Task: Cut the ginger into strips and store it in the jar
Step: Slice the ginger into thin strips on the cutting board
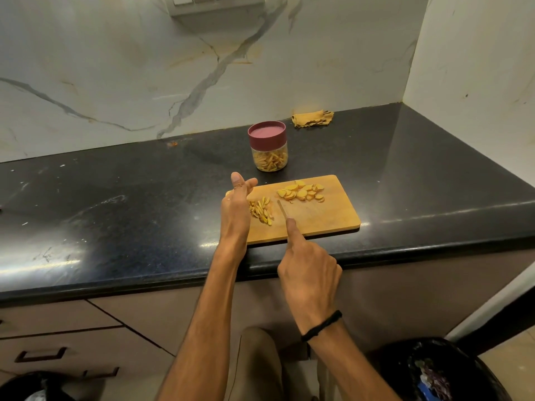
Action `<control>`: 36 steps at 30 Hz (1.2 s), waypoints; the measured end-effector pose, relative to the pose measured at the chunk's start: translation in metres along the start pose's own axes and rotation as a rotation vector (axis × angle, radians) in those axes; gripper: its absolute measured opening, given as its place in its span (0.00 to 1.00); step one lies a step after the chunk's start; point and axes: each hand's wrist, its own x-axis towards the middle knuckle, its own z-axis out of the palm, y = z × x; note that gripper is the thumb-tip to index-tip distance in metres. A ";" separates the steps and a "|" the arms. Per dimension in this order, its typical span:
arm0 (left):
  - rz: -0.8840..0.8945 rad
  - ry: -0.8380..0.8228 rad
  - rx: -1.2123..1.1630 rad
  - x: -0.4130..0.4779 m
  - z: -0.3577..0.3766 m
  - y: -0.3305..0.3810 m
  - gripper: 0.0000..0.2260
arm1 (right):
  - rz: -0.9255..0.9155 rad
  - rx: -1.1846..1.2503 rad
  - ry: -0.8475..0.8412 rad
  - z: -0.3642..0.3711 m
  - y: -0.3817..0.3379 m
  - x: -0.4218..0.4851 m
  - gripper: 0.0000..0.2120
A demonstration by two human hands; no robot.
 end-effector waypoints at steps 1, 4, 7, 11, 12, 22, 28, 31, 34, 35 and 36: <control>-0.001 -0.003 0.006 0.000 0.000 0.000 0.30 | 0.001 0.002 0.024 0.000 0.000 0.000 0.28; -0.004 0.001 0.015 0.000 0.001 0.000 0.29 | -0.021 -0.012 0.012 0.002 0.003 0.000 0.27; 0.005 0.009 0.070 -0.002 0.004 0.003 0.23 | -0.028 0.000 0.019 0.003 0.009 0.004 0.27; 0.111 0.024 0.269 0.000 0.011 0.006 0.10 | -0.053 0.085 0.080 0.000 0.016 0.009 0.24; 0.162 0.028 0.365 0.005 0.014 0.007 0.11 | -0.051 0.140 0.118 -0.001 0.018 0.012 0.23; 0.274 -0.319 1.161 0.044 0.048 0.023 0.15 | 0.076 0.523 0.298 -0.012 0.044 0.072 0.17; 0.335 -0.317 1.213 0.048 0.052 0.018 0.14 | 0.070 0.548 0.295 -0.007 0.048 0.074 0.17; 0.352 -0.296 1.192 0.043 0.050 0.017 0.14 | 0.070 0.565 0.292 -0.007 0.048 0.073 0.17; 0.386 -0.263 1.186 0.033 0.044 0.014 0.14 | 0.077 0.567 0.281 -0.010 0.050 0.069 0.18; 0.394 -0.256 1.187 0.029 0.040 0.013 0.14 | 0.073 0.555 0.275 -0.011 0.050 0.066 0.18; 0.400 -0.253 1.192 0.024 0.037 0.013 0.14 | 0.064 0.533 0.269 -0.011 0.051 0.062 0.18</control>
